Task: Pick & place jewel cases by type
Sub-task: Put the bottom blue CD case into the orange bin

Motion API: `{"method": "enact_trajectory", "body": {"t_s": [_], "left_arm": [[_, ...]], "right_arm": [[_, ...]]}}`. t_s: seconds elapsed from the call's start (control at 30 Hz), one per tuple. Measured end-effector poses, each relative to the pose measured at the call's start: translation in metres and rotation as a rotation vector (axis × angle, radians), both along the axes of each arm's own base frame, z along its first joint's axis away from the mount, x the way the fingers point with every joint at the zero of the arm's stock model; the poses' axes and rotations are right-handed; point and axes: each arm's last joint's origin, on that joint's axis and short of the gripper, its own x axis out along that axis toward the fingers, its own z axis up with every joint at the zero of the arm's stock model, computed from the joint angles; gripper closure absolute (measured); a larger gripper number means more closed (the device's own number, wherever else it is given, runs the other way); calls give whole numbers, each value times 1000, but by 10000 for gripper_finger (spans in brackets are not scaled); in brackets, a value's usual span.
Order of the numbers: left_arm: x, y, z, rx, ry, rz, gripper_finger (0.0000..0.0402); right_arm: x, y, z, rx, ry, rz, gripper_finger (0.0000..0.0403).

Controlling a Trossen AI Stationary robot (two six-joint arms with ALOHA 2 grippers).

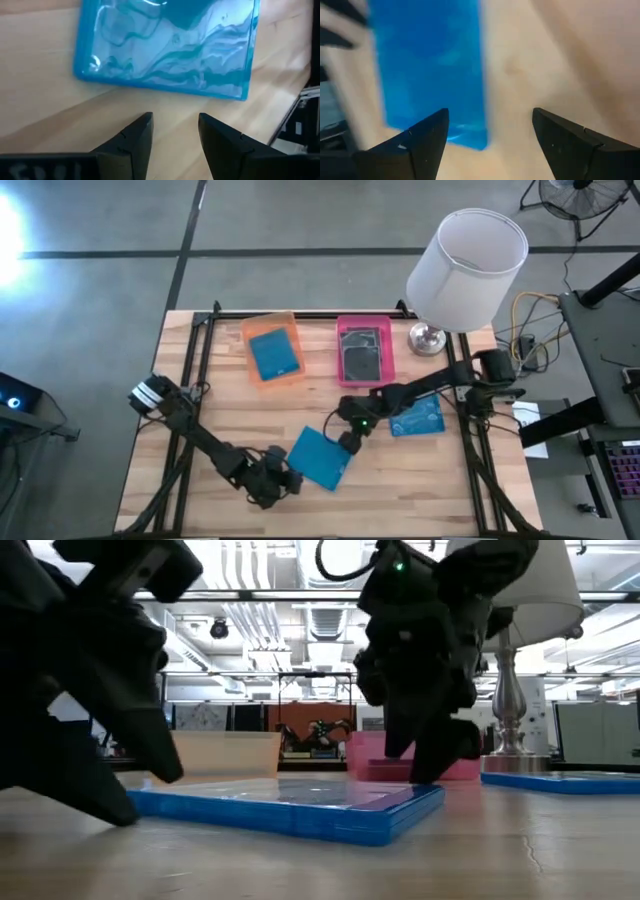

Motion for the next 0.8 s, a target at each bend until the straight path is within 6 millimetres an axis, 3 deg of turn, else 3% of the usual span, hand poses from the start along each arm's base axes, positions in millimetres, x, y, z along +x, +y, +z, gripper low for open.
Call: {"method": "enact_trajectory", "body": {"t_s": [0.2, 0.33, 0.53, 0.63, 0.8], "left_arm": [[13, 5, -8, -15, -36, -9, 255], [21, 10, -9, -16, -38, -39, 255], [20, 11, -10, -5, -23, -68, 255], [19, 8, -5, 24, -44, -95, 255], [6, 5, -2, 182, -82, -13, 255]], "right_arm": [[26, 39, -26, 187, -29, 161, 122], [51, 57, -24, 244, -86, 222, 122], [73, 62, 0, 234, -162, 232, 123], [74, 60, 17, 163, -205, 179, 133], [67, 54, 18, 178, -162, 92, 196]]}}
